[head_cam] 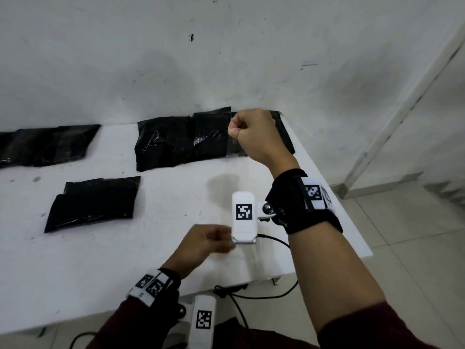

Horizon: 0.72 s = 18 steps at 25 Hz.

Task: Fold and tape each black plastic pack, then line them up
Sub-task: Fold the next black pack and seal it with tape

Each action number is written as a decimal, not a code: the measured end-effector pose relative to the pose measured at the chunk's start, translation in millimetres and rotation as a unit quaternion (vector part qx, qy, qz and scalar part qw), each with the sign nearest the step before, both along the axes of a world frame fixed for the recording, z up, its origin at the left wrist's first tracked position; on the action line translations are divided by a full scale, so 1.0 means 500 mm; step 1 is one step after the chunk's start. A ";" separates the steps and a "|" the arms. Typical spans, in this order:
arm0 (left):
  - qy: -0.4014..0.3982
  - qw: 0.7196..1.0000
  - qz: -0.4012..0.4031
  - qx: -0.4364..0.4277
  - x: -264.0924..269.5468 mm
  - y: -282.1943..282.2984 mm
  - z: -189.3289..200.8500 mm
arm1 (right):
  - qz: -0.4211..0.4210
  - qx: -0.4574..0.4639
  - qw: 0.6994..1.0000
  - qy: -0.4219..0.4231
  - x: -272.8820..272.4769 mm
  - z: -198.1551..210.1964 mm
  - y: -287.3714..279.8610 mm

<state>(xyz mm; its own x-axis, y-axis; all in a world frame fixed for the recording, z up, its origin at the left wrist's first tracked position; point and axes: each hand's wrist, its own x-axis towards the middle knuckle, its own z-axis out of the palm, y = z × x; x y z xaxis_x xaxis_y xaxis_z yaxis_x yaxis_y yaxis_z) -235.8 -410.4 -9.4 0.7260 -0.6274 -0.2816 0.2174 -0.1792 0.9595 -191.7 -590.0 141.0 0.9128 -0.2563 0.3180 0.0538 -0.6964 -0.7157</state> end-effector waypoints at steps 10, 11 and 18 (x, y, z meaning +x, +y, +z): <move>-0.016 0.986 -0.129 0.106 -0.031 0.024 -0.014 | -0.075 -0.066 0.993 0.057 0.003 -0.009 -0.018; -0.016 0.984 -0.142 0.106 -0.032 0.027 -0.011 | -0.076 -0.068 0.993 0.061 0.006 -0.014 -0.017; -0.049 0.976 -0.173 0.124 -0.029 0.030 -0.003 | -0.087 -0.053 0.992 0.075 0.016 -0.032 -0.012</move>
